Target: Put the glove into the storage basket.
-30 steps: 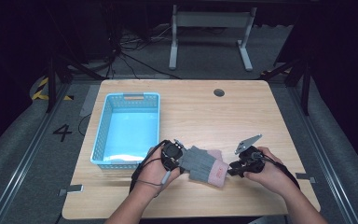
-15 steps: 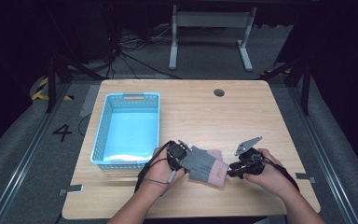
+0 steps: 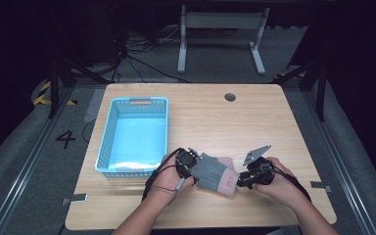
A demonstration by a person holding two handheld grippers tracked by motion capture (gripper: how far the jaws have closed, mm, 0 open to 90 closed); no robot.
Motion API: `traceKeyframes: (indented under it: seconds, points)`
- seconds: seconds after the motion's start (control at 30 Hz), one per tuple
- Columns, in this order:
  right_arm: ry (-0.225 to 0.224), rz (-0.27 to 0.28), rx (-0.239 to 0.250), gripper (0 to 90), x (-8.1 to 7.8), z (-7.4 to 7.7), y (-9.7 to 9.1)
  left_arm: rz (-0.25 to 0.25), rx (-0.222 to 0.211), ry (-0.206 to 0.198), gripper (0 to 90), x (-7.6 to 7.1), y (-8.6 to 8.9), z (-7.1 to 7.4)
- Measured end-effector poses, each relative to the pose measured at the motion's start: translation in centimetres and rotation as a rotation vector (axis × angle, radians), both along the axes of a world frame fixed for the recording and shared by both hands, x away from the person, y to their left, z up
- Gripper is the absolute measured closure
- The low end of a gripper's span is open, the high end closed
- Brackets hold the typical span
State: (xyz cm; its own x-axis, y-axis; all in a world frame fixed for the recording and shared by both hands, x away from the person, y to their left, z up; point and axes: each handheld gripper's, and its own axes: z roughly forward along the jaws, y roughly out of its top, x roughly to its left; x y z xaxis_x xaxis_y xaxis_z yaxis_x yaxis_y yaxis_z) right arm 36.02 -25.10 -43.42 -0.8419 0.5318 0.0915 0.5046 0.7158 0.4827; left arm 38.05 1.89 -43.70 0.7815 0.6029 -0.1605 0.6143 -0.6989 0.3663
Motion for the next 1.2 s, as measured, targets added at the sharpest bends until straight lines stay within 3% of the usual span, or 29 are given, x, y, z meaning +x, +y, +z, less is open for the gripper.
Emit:
traceKeyframes:
  seconds: [0.27,0.37,0.47,0.67,0.77,0.93,1.2]
  points:
    - [-0.005,0.004,0.001,68.5,-0.1,-0.1,0.1,-0.019,0.019,-0.021,60.1,-0.1,-0.1,0.1]
    - [-0.006,0.003,-0.001,68.9,-0.1,-0.1,0.1,-0.017,-0.006,-0.021,62.5,-0.3,-0.2,0.4]
    - [-0.006,0.002,-0.002,69.1,-0.1,-0.2,0.2,-0.034,0.022,-0.013,64.1,-0.2,-0.3,0.2]
    - [-0.008,0.007,-0.003,69.4,-0.2,-0.2,0.3,-0.035,0.031,-0.025,66.5,-0.3,-0.4,0.2]
    - [-0.009,0.009,-0.005,69.8,-0.2,-0.2,0.3,-0.036,0.037,-0.039,69.3,-0.4,-0.5,0.4]
    - [-0.013,0.005,-0.003,70.8,-0.2,-0.1,0.3,-0.026,0.021,-0.054,82.5,-0.6,-0.4,1.0]
    - [-0.018,0.004,0.015,71.7,-0.2,0.2,0.1,-0.024,0.019,-0.054,86.1,-0.8,-0.4,1.4]
